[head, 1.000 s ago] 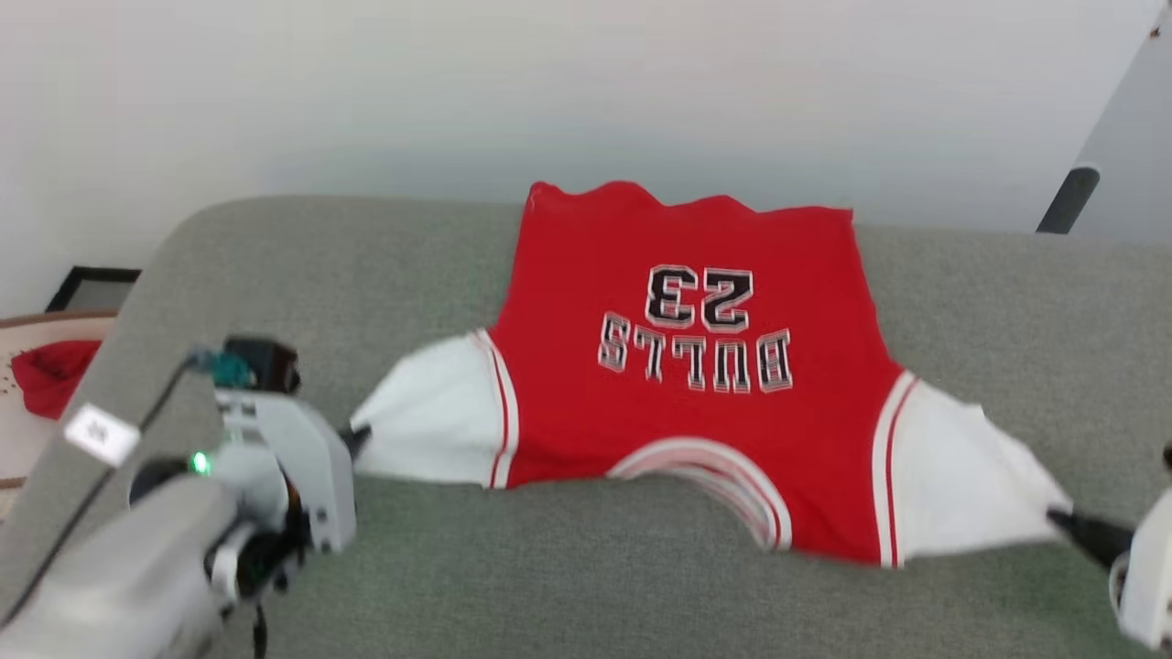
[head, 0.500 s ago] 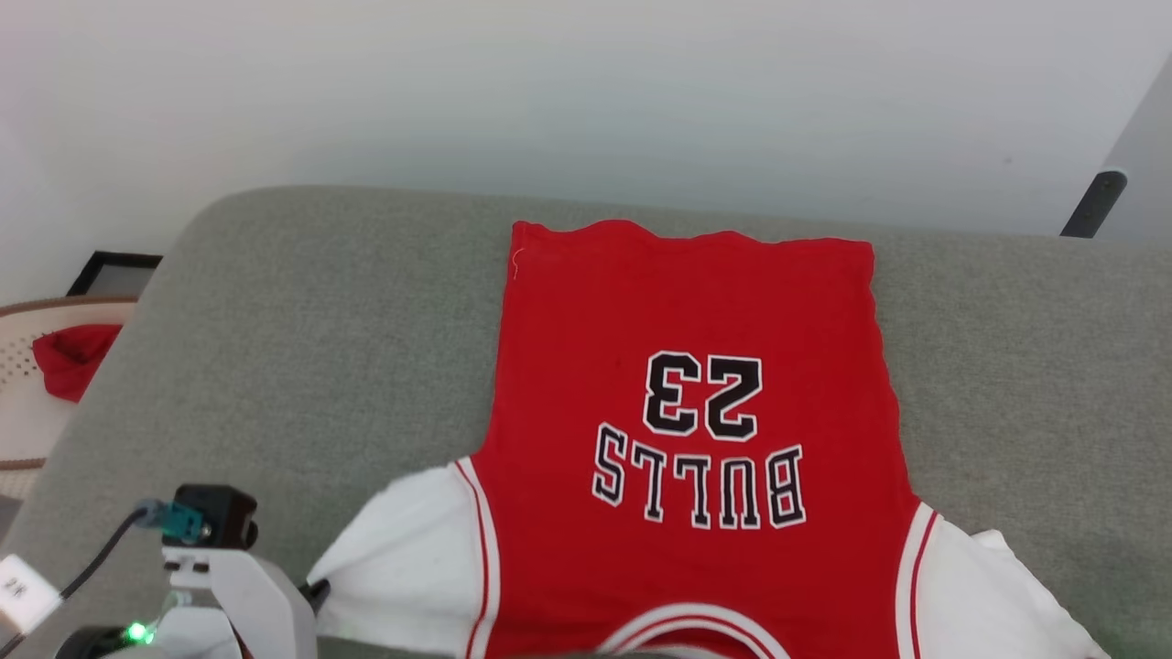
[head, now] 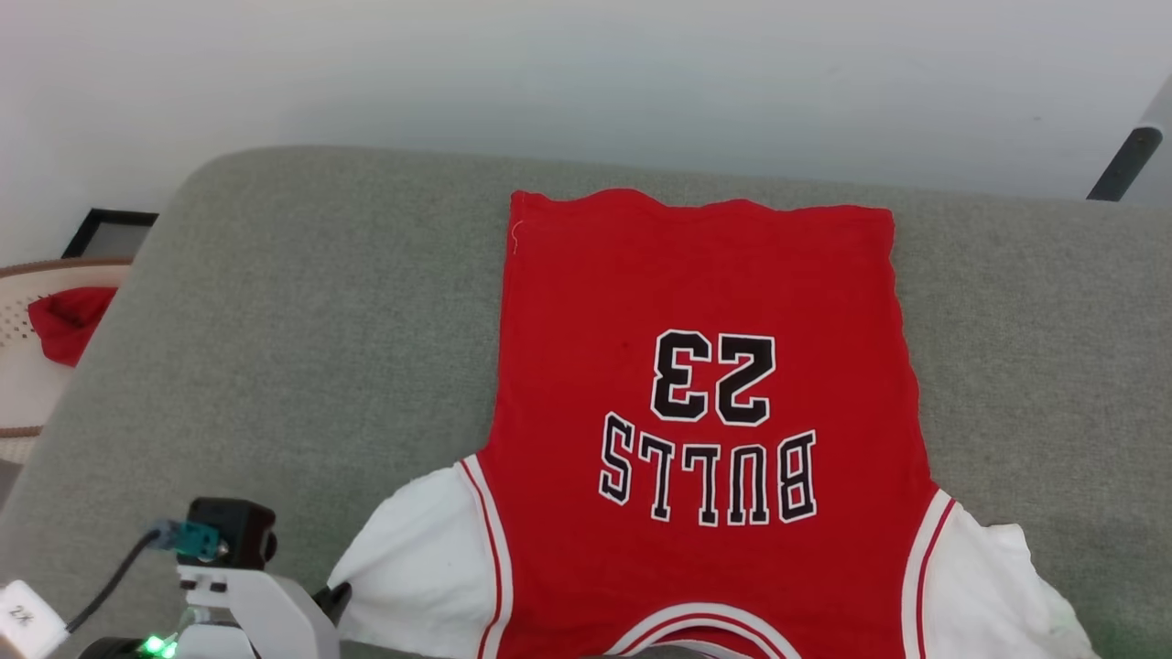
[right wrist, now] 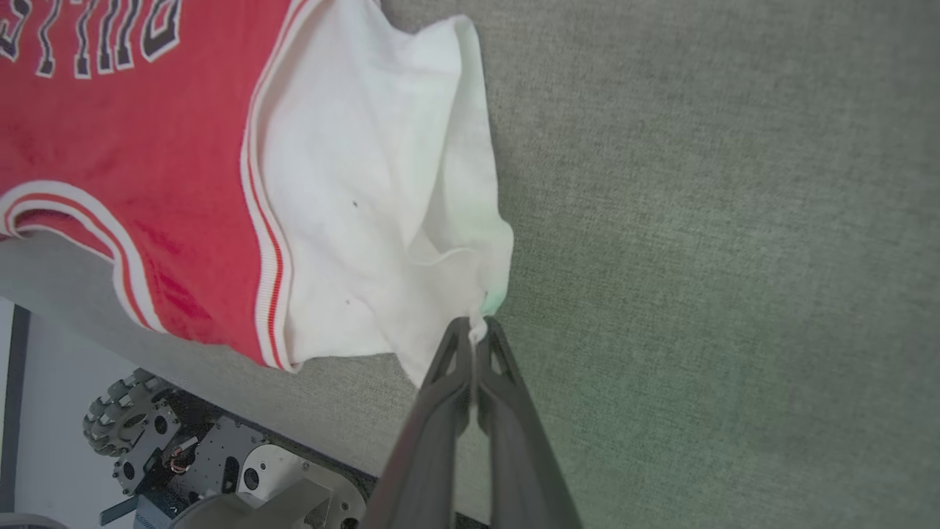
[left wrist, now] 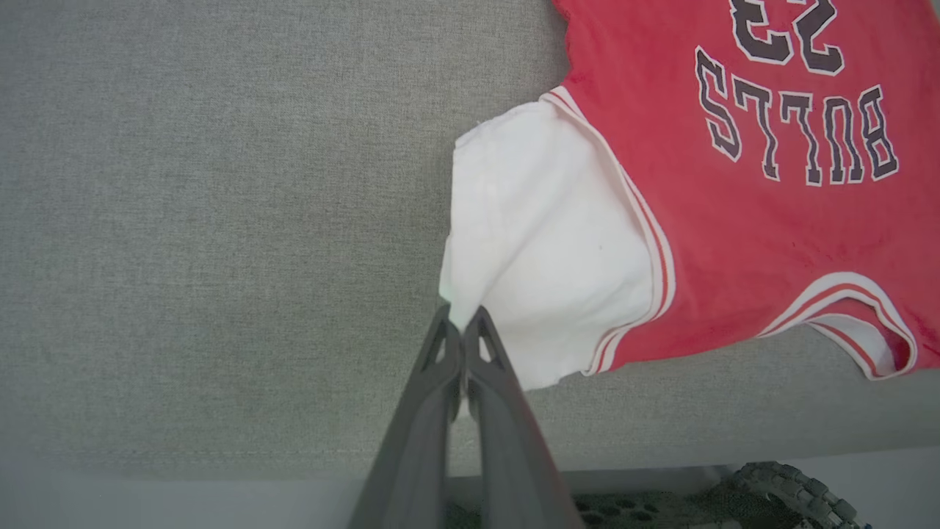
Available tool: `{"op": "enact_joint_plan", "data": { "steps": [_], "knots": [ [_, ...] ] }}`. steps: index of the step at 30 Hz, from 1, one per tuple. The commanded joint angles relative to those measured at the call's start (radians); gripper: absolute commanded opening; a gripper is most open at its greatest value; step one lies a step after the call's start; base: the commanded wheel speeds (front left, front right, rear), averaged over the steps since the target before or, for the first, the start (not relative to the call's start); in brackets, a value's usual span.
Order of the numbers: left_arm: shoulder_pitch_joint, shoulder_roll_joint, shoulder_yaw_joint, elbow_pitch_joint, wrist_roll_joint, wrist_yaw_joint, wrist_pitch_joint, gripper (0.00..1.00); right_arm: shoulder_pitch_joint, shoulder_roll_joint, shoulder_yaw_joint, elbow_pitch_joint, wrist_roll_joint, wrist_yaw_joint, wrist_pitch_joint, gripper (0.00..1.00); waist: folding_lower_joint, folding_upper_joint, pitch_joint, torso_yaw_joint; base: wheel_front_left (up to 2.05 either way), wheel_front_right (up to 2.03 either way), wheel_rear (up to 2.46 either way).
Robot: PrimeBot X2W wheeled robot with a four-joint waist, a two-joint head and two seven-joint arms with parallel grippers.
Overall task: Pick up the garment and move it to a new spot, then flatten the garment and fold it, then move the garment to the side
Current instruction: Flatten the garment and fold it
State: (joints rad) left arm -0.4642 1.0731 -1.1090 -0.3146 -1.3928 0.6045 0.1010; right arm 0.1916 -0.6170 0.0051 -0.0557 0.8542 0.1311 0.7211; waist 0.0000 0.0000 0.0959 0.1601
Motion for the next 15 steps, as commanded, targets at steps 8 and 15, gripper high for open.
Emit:
{"op": "enact_joint_plan", "data": {
  "steps": [8, 15],
  "knots": [
    [-0.01, -0.053, -0.004, 0.048, 0.034, -0.006, -0.036, 0.0, -0.028, 0.052, -0.023, -0.058, -0.091, -0.001, 0.066, 1.0, 0.0, 0.0, 0.028, -0.006, 0.0, 0.0, 0.0],
    [-0.012, -0.103, 0.0, 0.085, 0.061, -0.024, -0.09, 0.0, -0.055, 0.066, -0.067, -0.163, -0.152, -0.001, 0.114, 1.0, 0.0, 0.0, 0.05, -0.005, 0.0, 0.0, 0.0]
  ]
}}
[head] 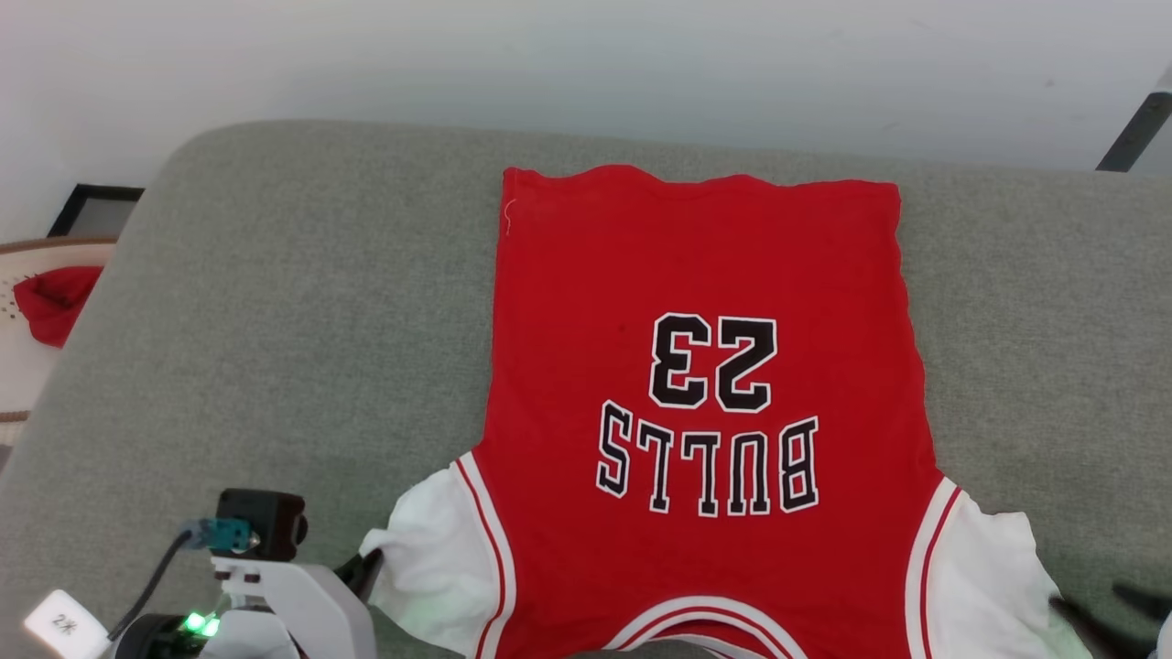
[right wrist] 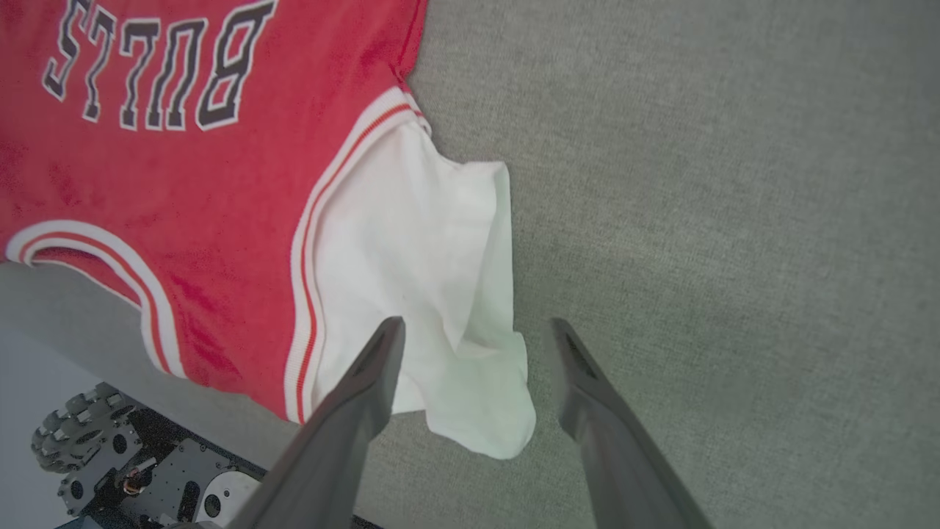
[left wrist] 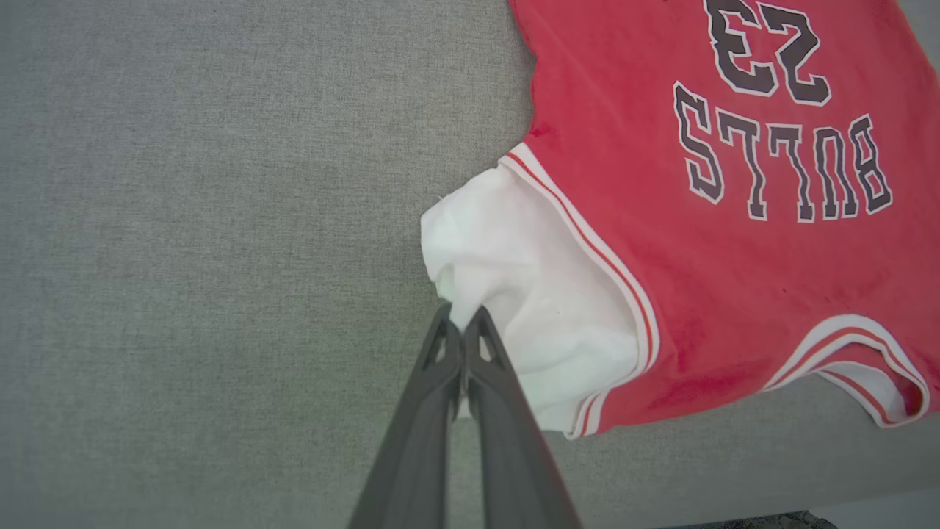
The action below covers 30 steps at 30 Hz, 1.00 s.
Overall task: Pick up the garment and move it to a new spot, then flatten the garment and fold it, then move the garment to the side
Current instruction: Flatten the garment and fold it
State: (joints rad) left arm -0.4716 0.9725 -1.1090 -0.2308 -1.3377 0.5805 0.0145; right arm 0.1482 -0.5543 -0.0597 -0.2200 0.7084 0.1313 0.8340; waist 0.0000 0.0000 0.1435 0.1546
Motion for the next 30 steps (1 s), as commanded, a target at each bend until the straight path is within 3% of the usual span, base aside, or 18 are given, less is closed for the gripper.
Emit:
{"op": "enact_joint_plan", "data": {
  "steps": [1, 7, 12, 30],
  "knots": [
    [-0.005, -0.009, 0.001, 0.007, 0.008, -0.004, -0.009, 0.0, -0.019, 0.011, -0.013, -0.018, -0.014, -0.001, 0.004, 1.0, 0.0, 0.0, 0.005, 0.002, 0.0, 0.0, 0.0],
    [-0.013, -0.049, -0.005, 0.04, 0.027, -0.018, -0.033, 0.0, -0.124, 0.022, -0.035, -0.11, -0.046, -0.001, -0.011, 1.0, 0.0, 0.0, 0.032, 0.015, 0.0, 0.0, 0.0],
    [-0.027, -0.085, -0.014, 0.061, 0.043, -0.031, -0.038, 0.0, -0.296, -0.003, 0.004, -0.067, -0.076, -0.001, -0.052, 1.0, 0.0, 0.0, 0.063, 0.041, 0.0, 0.0, 0.0],
    [-0.144, -0.265, -0.054, 0.167, 0.111, -0.137, -0.033, 0.0, -0.922, -0.104, 0.19, 0.528, -0.128, -0.001, -0.107, 1.0, 0.0, 0.0, 0.228, 0.242, 0.0, 0.0, 0.0]
  ]
}}
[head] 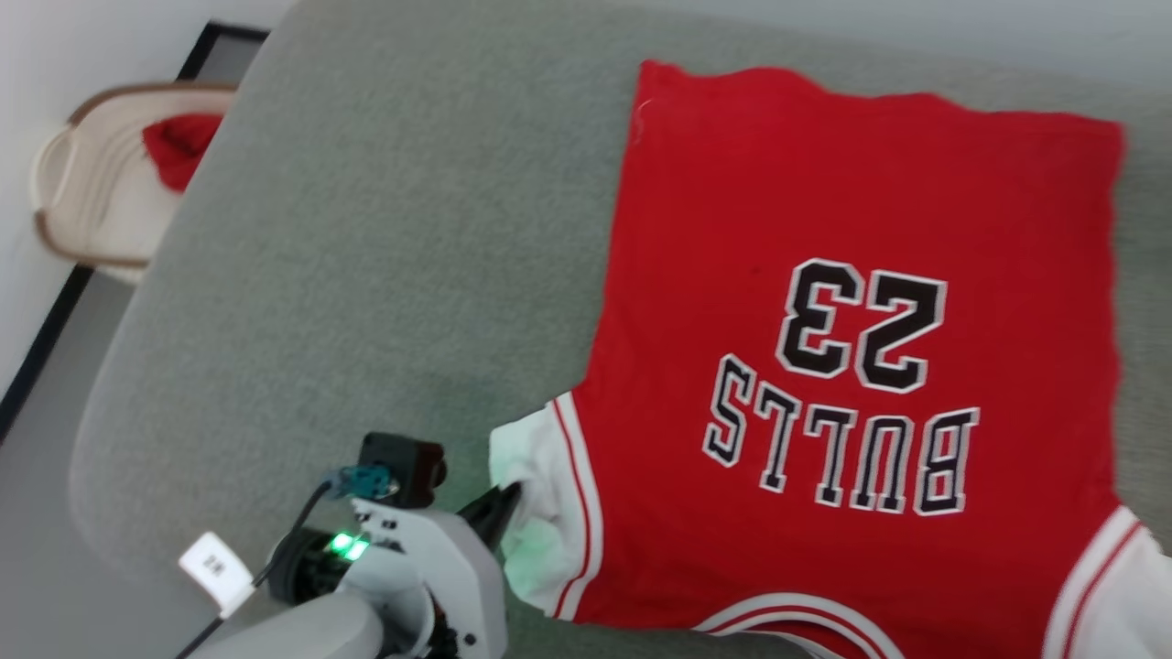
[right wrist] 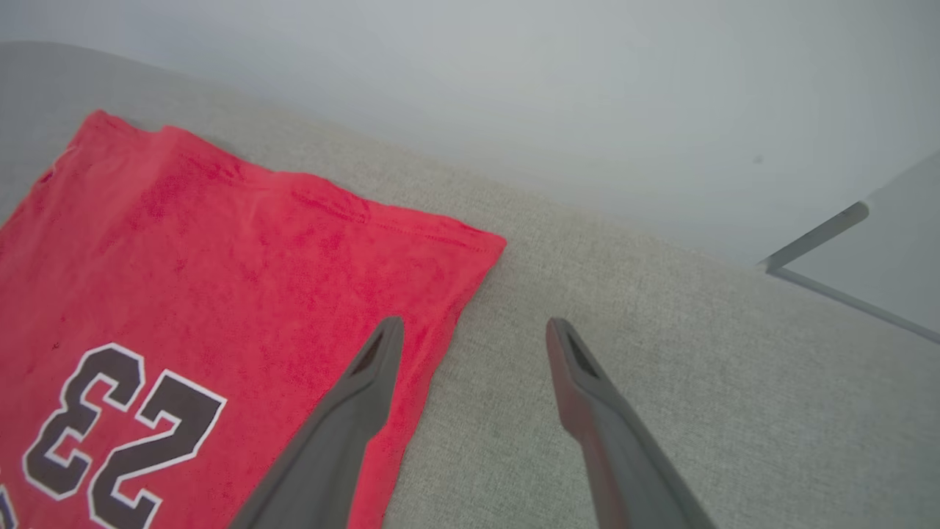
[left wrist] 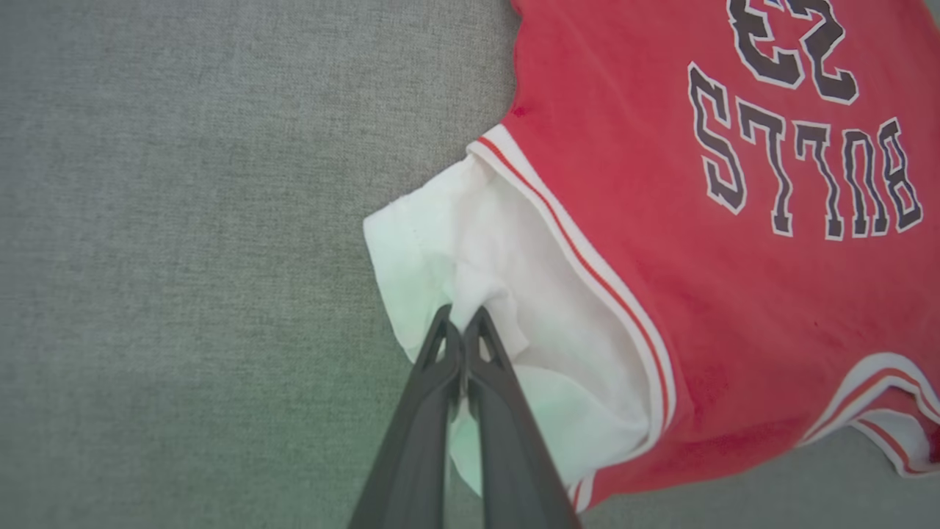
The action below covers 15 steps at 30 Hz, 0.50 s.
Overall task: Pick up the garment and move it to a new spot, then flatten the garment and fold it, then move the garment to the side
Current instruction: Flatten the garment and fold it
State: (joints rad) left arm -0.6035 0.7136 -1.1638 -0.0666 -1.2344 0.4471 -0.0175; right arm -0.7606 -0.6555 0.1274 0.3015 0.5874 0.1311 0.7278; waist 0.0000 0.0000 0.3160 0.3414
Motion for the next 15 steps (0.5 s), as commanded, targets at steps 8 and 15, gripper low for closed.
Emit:
{"op": "enact_joint_plan", "data": {
  "steps": [8, 15],
  "knots": [
    [-0.05, -0.077, -0.011, 0.062, 0.022, -0.062, -0.006, 0.0, -0.192, 0.0, 0.032, 0.268, -0.044, -0.001, 0.032, 1.0, 0.0, 0.0, 0.127, 0.126, 0.0, 0.0, 0.0],
    [-0.071, -0.132, -0.02, 0.118, 0.023, -0.105, -0.014, 0.0, -0.294, 0.023, 0.043, 0.455, -0.088, -0.001, 0.101, 1.0, 0.0, 0.0, 0.165, 0.166, 0.0, 0.0, 0.0]
  ]
}}
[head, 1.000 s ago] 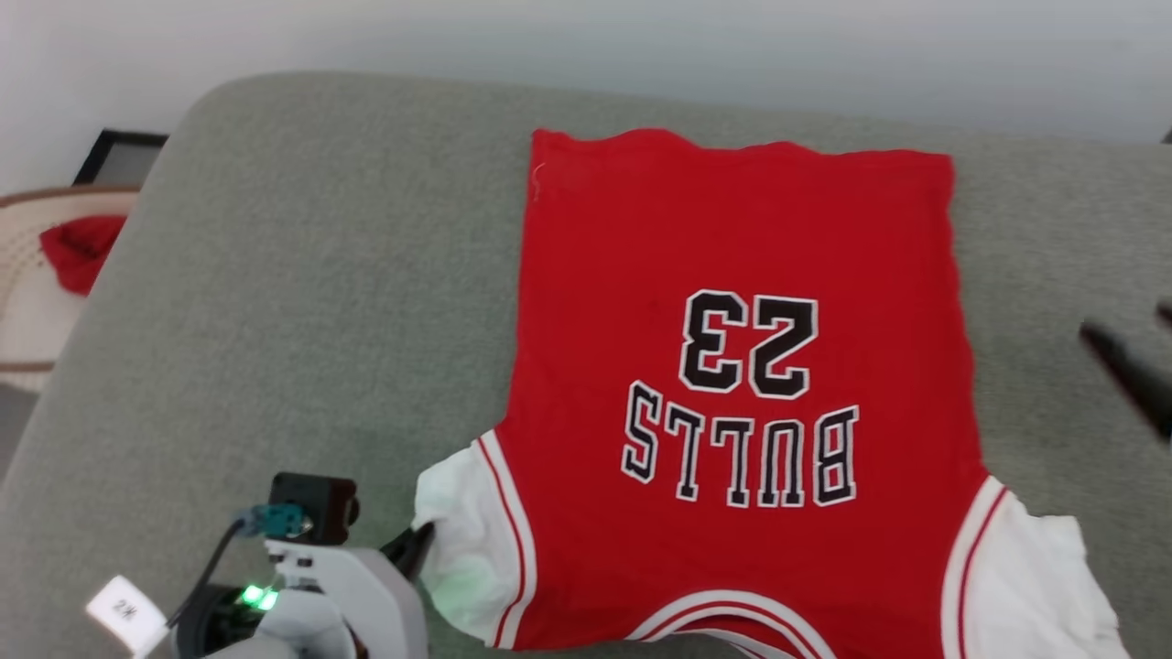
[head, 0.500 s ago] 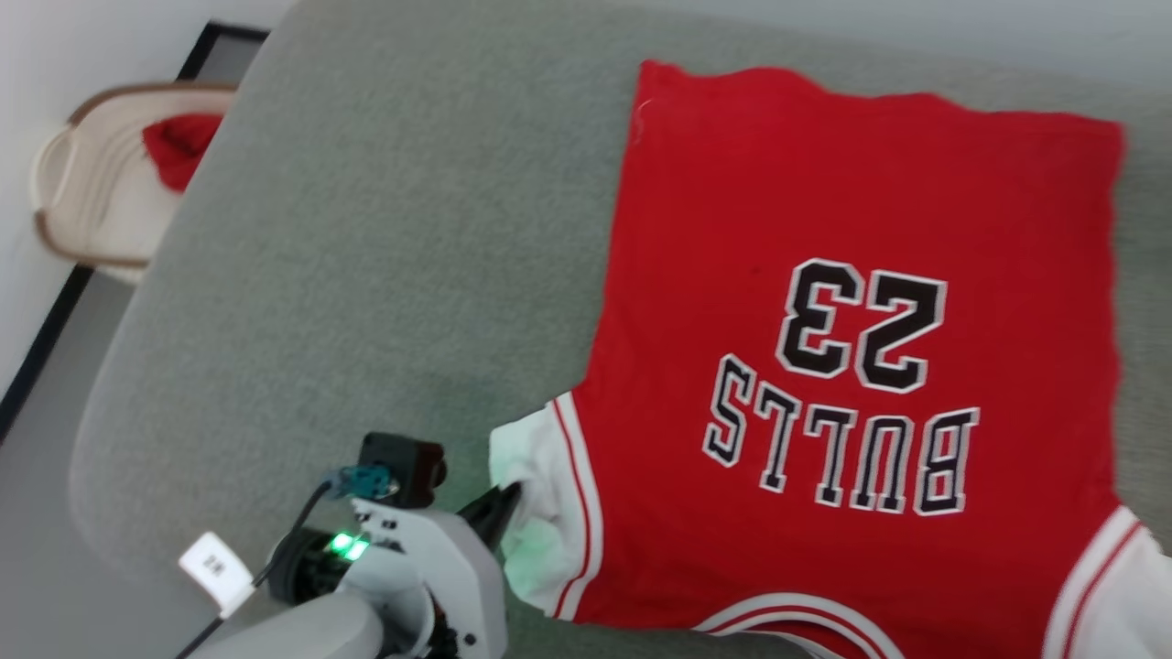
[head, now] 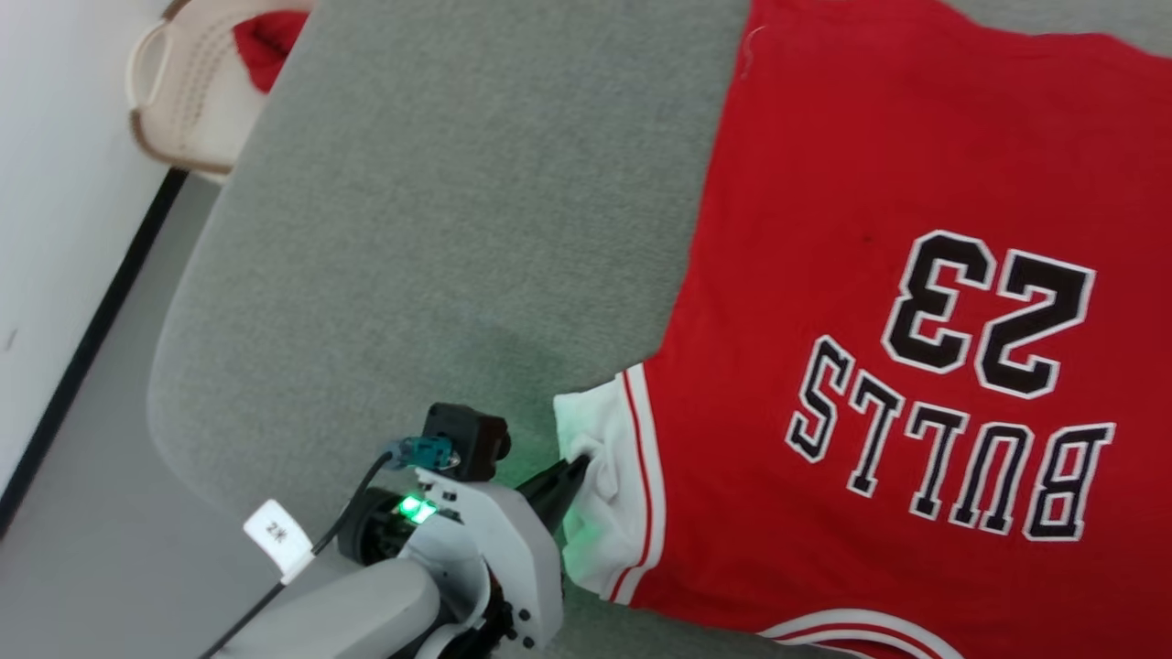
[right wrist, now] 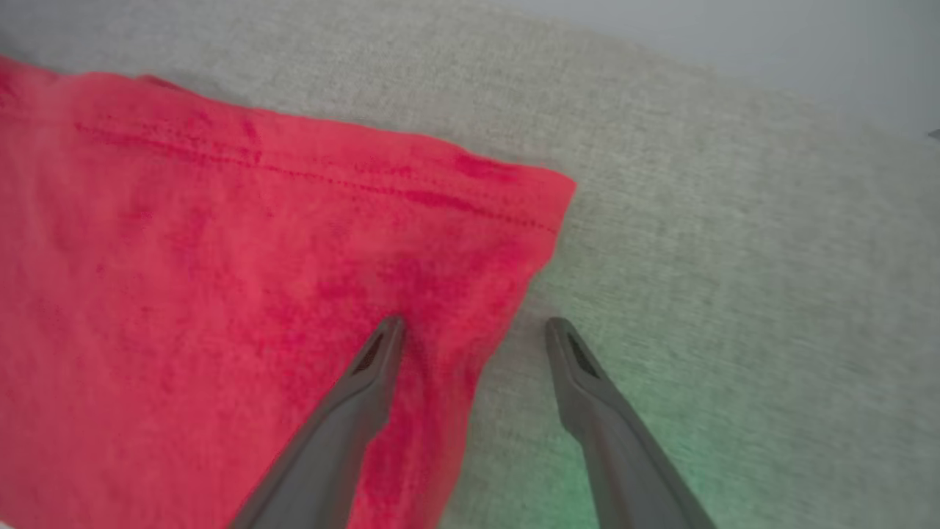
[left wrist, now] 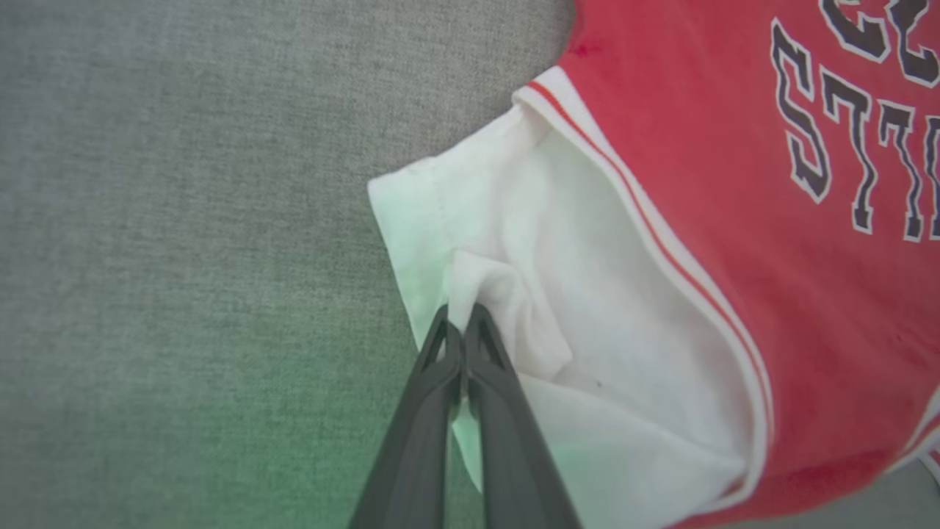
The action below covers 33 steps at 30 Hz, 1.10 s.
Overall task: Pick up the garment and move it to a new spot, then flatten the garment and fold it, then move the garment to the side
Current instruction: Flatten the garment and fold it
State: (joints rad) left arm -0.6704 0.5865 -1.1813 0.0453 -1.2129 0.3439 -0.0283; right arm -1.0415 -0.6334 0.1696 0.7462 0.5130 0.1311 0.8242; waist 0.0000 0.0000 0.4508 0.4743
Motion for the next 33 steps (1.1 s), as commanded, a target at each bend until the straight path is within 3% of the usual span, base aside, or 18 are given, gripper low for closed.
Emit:
{"op": "enact_joint_plan", "data": {
  "steps": [1, 6, 7, 8, 9, 10, 21, 27, 33],
  "knots": [
    [-0.005, -0.01, -0.003, 0.015, 0.001, -0.009, -0.004, 0.0, -0.021, 0.005, -0.001, 0.036, -0.017, -0.001, 0.015, 1.0, 0.0, 0.0, 0.032, 0.037, 0.0, 0.0, 0.0],
    [-0.007, -0.029, -0.001, 0.049, -0.009, -0.034, -0.009, 0.0, -0.049, 0.041, -0.037, 0.175, -0.067, -0.001, 0.073, 1.0, 0.0, 0.0, 0.038, 0.052, 0.0, 0.0, 0.0],
    [-0.007, -0.031, -0.002, 0.056, -0.009, -0.038, -0.01, 0.0, -0.055, 0.044, -0.046, 0.207, -0.082, -0.001, 0.089, 0.87, 0.0, 0.0, 0.039, 0.055, 0.0, 0.0, 0.0],
    [-0.007, -0.031, -0.002, 0.056, -0.009, -0.038, -0.01, 0.0, -0.055, 0.044, -0.046, 0.207, -0.082, -0.001, 0.089, 0.87, 0.0, 0.0, 0.039, 0.055, 0.0, 0.0, 0.0],
    [-0.007, -0.034, -0.002, 0.061, -0.011, -0.042, -0.011, 0.0, -0.06, 0.049, -0.053, 0.234, -0.091, -0.001, 0.104, 0.09, 0.0, 0.0, 0.039, 0.057, 0.0, 0.0, 0.0],
    [-0.006, -0.037, -0.001, 0.066, -0.011, -0.043, -0.012, 0.0, -0.065, 0.049, -0.064, 0.261, -0.11, -0.001, 0.118, 0.0, 0.0, 0.0, 0.039, 0.059, 0.0, 0.0, 0.0],
    [0.005, -0.039, 0.012, 0.117, -0.027, -0.063, -0.025, 0.0, -0.145, 0.107, -0.12, 0.323, -0.192, 0.0, 0.09, 0.0, 0.0, 0.0, 0.017, 0.026, 0.0, 0.0, 0.0],
    [0.019, -0.017, 0.023, 0.135, -0.037, -0.054, -0.031, 0.0, -0.146, 0.128, -0.051, 0.232, -0.141, 0.0, 0.106, 0.0, 0.0, 0.0, -0.029, -0.037, 0.0, 0.0, 0.0],
    [0.041, 0.02, 0.034, 0.142, -0.05, -0.041, -0.034, 0.0, -0.09, 0.107, 0.049, 0.074, -0.027, 0.0, 0.135, 0.0, 0.0, 0.0, -0.085, -0.117, 0.0, 0.0, 0.0]
  ]
}}
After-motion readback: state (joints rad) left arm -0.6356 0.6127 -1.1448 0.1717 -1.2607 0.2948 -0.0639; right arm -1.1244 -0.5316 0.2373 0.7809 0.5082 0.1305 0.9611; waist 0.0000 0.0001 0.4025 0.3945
